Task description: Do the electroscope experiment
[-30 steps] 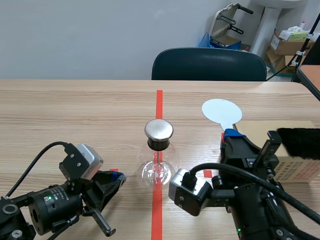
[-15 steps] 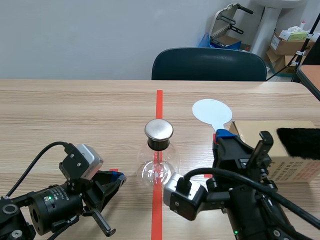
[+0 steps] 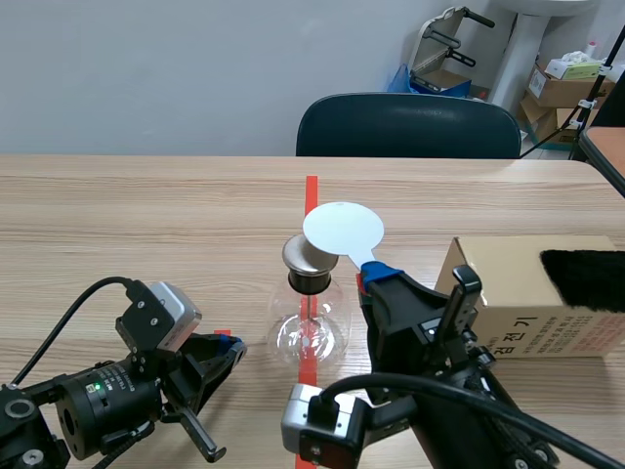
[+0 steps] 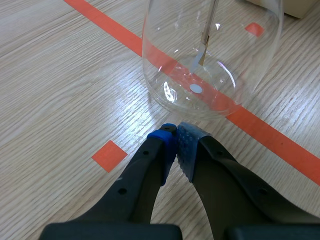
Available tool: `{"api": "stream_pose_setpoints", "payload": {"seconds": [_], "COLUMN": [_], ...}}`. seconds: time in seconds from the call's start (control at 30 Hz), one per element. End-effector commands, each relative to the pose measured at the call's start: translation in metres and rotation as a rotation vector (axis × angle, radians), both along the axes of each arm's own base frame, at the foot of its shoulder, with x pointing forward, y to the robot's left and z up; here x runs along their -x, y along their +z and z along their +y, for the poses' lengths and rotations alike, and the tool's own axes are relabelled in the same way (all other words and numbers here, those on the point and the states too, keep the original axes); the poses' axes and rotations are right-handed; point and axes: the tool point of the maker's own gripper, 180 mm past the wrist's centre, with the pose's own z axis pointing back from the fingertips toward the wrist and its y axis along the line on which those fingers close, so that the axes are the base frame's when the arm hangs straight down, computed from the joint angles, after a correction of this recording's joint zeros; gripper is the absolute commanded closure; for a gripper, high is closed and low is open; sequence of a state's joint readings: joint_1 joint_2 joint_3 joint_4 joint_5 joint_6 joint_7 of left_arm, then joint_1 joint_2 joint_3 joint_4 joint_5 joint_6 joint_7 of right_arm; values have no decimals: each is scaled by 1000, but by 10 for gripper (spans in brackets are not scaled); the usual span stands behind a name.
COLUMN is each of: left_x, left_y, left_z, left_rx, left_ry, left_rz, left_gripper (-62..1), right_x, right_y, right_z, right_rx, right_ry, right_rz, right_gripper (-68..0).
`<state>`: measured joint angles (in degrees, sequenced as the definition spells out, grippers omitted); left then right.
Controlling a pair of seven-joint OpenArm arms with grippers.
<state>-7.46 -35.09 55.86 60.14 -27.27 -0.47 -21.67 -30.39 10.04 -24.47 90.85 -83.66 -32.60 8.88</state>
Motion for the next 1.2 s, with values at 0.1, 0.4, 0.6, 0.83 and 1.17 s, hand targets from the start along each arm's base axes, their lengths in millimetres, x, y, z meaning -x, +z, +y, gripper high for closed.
{"api": "stream_pose_setpoints", "payload": {"seconds": [0.1, 0.4, 0.6, 0.83, 1.17], "left_x": [-1, -1, -1, -1, -1], "left_y": [6, 6, 6, 6, 6], "left_z": [-5, -5, -5, -5, -5], "left_rx": [25, 25, 24, 24, 25], "left_ry": [-5, -5, -5, -5, -5], "left_rz": [-15, -15, -15, -15, -15], "left_gripper": [-21, -21, -21, -21, -21], "right_x": [4, 8, 10, 10, 8], "right_y": [5, 5, 5, 5, 5], "right_z": [6, 14, 16, 16, 14], "right_rx": [2, 3, 4, 4, 4], "right_ry": [52, 102, 119, 120, 102], "right_rz": [-24, -24, -24, -24, -23], "right_gripper": [-10, -10, -10, -10, -10]}}
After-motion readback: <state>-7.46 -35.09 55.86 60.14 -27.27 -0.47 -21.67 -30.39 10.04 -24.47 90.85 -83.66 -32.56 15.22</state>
